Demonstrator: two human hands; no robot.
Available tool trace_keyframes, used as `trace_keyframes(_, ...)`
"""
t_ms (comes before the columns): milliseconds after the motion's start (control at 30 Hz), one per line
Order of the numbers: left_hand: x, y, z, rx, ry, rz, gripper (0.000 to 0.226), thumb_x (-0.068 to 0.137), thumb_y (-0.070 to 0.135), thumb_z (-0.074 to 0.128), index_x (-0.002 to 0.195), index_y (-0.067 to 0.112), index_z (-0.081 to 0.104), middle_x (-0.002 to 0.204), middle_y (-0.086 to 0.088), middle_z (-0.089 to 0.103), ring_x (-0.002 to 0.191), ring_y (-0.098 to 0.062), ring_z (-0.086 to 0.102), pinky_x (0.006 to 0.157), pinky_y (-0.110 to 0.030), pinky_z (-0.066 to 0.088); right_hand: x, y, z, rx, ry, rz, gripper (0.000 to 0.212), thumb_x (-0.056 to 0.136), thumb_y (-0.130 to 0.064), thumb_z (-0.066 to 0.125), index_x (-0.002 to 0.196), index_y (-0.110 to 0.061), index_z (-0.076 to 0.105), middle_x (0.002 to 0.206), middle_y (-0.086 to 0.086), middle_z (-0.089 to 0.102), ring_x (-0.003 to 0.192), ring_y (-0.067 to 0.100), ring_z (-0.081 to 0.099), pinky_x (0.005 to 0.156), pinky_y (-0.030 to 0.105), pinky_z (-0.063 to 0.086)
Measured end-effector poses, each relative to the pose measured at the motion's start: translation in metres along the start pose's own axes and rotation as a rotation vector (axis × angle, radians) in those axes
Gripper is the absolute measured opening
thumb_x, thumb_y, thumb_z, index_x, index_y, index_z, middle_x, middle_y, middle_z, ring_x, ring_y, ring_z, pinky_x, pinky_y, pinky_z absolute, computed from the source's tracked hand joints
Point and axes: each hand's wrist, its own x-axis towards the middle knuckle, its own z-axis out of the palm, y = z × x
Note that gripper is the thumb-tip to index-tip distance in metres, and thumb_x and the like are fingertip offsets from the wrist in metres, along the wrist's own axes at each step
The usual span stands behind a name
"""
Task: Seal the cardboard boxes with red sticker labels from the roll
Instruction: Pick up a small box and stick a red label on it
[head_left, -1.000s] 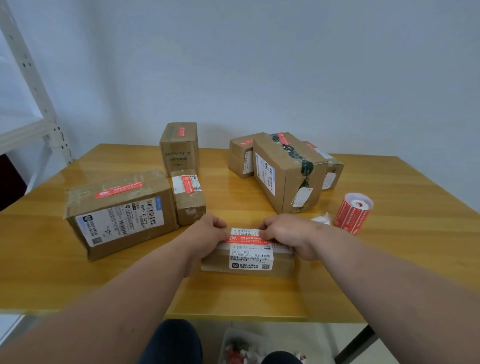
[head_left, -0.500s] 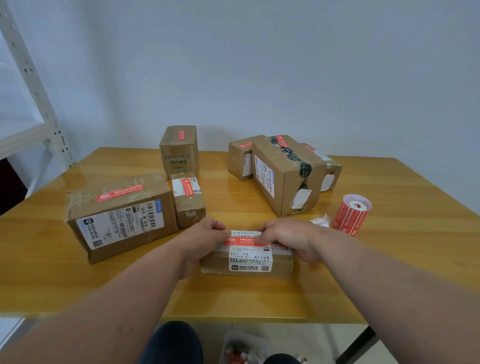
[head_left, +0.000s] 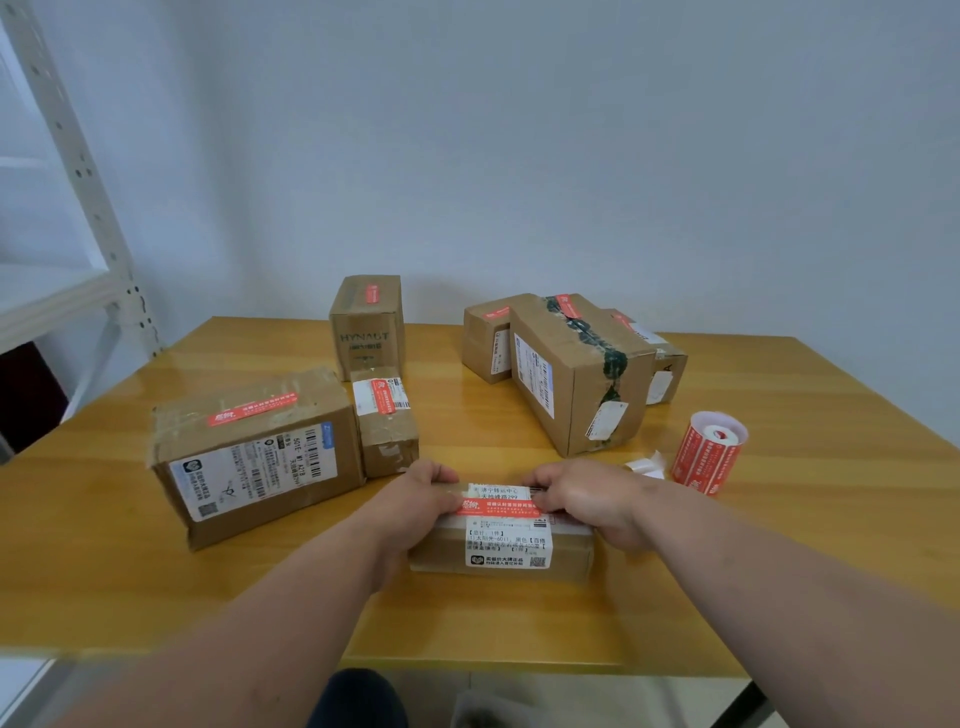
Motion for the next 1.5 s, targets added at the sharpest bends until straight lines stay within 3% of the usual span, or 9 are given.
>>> trace_keyframes(133,-0.001,0.004,0.000,0.052,0.007,0.010,0.014,0.097,0.019,0.055,0.109,0.027,0.053,0.106,-0.009,0.067,0.093,-0.023,0.070,0.088,-0.040,0.057,-0.011,-0.007,-0.005,-0.011,-0.139,-0.008,0.051,0.087,-0.020,0.070,0.134,-0.018,0.052,0.119,0.002,0.067,0.112,0.018,0.062,0.104,0.036,0.045)
trace_keyframes(300,-0.002,0.015,-0.002,0.079,0.015,0.005,0.015,0.099,0.015,0.050,0.110,0.022,0.056,0.104,-0.009,0.068,0.093,-0.022,0.070,0.088,-0.042,0.057,-0.021,-0.022,-0.011,-0.495,-0.216,-0.037,0.092,0.075,-0.018,0.081,0.148,-0.024,0.025,0.126,-0.003,0.054,0.116,0.016,0.052,0.095,0.028,0.051)
trace_keyframes(533,-0.003,0.056,-0.018,0.159,0.184,0.273,0.030,0.103,0.022,0.044,0.132,0.027,0.050,0.109,0.001,0.061,0.091,-0.013,0.063,0.063,-0.021,0.051,-0.016,-0.036,-0.036,-0.245,-0.089,-0.038,0.072,0.076,-0.029,0.078,0.134,-0.029,0.036,0.116,0.002,0.060,0.105,0.022,0.062,0.086,0.037,0.055)
trace_keyframes(600,0.004,0.067,-0.028,0.285,0.344,0.405,0.036,0.100,0.023,0.051,0.135,0.025,0.048,0.126,0.001,0.055,0.110,-0.017,0.059,0.078,-0.024,0.054,-0.010,-0.044,-0.038,-0.146,-0.024,-0.036,0.070,0.076,-0.039,0.078,0.130,-0.028,0.034,0.111,0.008,0.063,0.091,0.024,0.067,0.075,0.036,0.056)
trace_keyframes(700,0.019,0.076,-0.042,0.437,0.511,0.482,0.038,0.096,0.023,0.056,0.133,0.023,0.051,0.142,-0.001,0.043,0.130,-0.021,0.040,0.108,-0.036,0.035,0.005,-0.060,-0.034,-0.025,0.077,-0.035,0.073,0.078,-0.048,0.075,0.131,-0.027,0.028,0.108,0.010,0.063,0.080,0.025,0.069,0.067,0.036,0.056)
trace_keyframes(1033,0.077,0.106,-0.063,0.364,0.425,0.387,0.039,0.097,0.014,0.047,0.134,0.021,0.050,0.136,-0.003,0.049,0.110,-0.016,0.054,0.087,-0.030,0.049,0.086,-0.123,-0.022,-0.061,0.272,0.061,0.086,0.081,-0.065,0.058,0.145,-0.020,0.022,0.123,0.014,0.056,0.083,0.032,0.071,0.070,0.047,0.061)
trace_keyframes(1200,0.103,0.123,-0.075,0.258,0.368,0.341,0.045,0.098,0.014,0.043,0.142,0.022,0.043,0.134,-0.003,0.054,0.088,-0.007,0.056,0.065,-0.023,0.046,0.114,-0.152,-0.028,-0.031,0.304,-0.039,0.068,0.098,-0.038,0.046,0.153,-0.020,0.010,0.145,0.013,0.044,0.121,0.033,0.053,0.099,0.040,0.046)
trace_keyframes(1300,0.113,0.126,-0.073,0.257,0.350,0.331,0.048,0.099,0.015,0.044,0.146,0.021,0.038,0.134,-0.004,0.053,0.089,-0.011,0.054,0.063,-0.021,0.042,0.114,-0.166,-0.034,-0.161,0.306,-0.177,0.056,0.097,-0.017,0.051,0.148,-0.015,0.029,0.142,0.012,0.046,0.121,0.030,0.052,0.099,0.038,0.046)
trace_keyframes(1500,0.114,0.121,-0.053,0.258,0.324,0.328,0.047,0.101,0.019,0.047,0.147,0.021,0.038,0.143,-0.003,0.050,0.102,-0.011,0.056,0.071,-0.018,0.041,0.093,-0.166,-0.065,-0.526,0.501,-0.339,0.039,0.091,-0.030,0.054,0.129,-0.023,0.052,0.129,0.001,0.050,0.118,0.023,0.048,0.092,0.032,0.042)
